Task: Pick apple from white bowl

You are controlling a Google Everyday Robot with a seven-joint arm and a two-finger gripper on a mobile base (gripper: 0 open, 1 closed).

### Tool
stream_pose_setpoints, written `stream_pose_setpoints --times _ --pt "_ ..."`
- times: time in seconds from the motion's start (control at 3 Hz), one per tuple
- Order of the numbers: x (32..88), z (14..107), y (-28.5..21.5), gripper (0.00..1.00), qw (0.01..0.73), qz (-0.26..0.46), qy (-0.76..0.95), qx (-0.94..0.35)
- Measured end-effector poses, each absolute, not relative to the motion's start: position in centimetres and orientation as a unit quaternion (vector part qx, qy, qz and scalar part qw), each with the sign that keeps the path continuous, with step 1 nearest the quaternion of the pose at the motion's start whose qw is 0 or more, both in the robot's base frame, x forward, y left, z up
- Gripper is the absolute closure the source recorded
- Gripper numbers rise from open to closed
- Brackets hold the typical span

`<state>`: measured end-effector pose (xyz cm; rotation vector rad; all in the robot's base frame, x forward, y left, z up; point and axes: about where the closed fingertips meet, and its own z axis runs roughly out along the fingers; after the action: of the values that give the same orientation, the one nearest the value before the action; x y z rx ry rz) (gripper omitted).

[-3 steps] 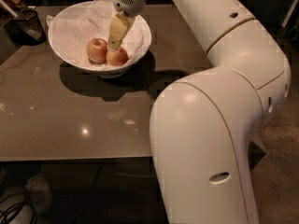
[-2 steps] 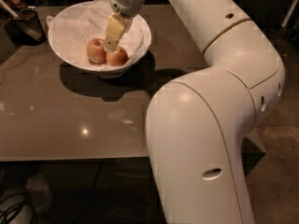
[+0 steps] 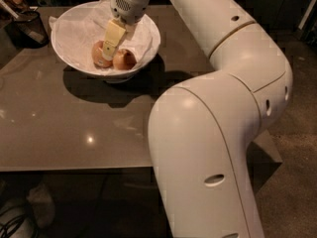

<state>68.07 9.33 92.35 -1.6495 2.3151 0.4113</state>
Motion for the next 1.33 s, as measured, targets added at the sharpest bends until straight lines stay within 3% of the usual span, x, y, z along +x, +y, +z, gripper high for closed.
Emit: stream_pose_setpoints --times 1.33 --pt "68.1 88.8 9.5 0.27 0.102 0.175 0.824 -0.530"
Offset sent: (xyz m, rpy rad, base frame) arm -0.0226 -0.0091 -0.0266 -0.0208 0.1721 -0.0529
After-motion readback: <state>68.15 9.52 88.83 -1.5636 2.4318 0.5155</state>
